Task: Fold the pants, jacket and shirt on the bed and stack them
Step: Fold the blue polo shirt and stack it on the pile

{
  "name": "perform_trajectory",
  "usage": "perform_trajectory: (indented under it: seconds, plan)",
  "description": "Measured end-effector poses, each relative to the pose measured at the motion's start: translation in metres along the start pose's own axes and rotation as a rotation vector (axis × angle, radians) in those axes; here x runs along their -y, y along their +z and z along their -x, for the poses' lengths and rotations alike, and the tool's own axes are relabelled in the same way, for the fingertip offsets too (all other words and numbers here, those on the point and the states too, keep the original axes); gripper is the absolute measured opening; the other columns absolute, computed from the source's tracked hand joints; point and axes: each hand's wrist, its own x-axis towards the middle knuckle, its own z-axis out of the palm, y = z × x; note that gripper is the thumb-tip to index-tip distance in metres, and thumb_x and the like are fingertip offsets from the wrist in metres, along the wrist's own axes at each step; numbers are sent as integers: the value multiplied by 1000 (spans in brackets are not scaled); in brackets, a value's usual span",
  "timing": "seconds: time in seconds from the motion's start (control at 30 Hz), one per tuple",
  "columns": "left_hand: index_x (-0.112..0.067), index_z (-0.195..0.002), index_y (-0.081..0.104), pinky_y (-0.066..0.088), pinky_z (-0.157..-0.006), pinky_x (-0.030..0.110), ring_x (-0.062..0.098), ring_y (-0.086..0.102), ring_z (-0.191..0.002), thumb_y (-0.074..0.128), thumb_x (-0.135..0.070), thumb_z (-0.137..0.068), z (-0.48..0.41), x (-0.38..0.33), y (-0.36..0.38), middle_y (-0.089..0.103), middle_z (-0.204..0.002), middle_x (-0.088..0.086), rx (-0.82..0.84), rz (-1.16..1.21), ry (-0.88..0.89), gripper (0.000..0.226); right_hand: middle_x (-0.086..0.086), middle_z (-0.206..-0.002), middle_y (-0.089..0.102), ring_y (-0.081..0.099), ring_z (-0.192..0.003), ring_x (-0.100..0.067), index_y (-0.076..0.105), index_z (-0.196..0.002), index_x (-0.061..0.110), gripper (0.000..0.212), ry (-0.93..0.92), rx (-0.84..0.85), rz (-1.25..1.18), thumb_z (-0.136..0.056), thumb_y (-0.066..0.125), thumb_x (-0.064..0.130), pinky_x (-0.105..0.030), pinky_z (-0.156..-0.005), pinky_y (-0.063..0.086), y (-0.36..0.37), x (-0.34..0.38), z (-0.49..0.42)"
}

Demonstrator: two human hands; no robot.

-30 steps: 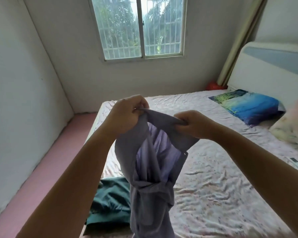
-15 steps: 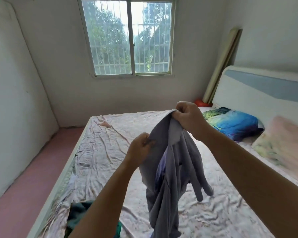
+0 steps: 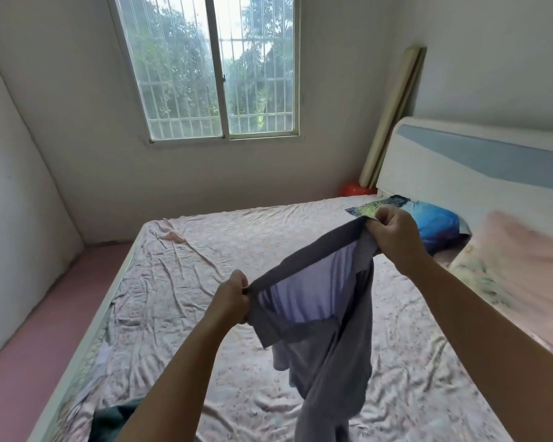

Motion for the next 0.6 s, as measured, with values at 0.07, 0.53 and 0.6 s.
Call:
perform_trajectory:
  seconds: [0.07,0.53,0.6]
  plan:
    - [-5,-98,45,49,-39,26,24,57,-51,45,2,-88,-3,-12,-8,55,-76,16,6,323,-136,13,-9,-55,40,45,-55,-25,48,-65,-4,22,12,31,30,-79,57,9,-43,-43,43,0,-11,-3]
    - [-10,-84,69,47,-53,14,5,63,-60,52,10,-84,-13,-42,-32,70,-69,-1,153,796,-23,26,-14,-79,62,67,-55,-15,63,-83,8,31,418,301,-535,-92,37,-5,-25,-57,58,12,-19,-21]
    - [-13,-84,70,51,-61,18,9,66,-71,62,10,-71,-13,-43,-34,72,-76,2,110,632,68,27,-14,-92,64,67,-72,-19,64,-90,13,26,365,386,-480,-88,46,-7,-25,-68,57,10,-23,-25]
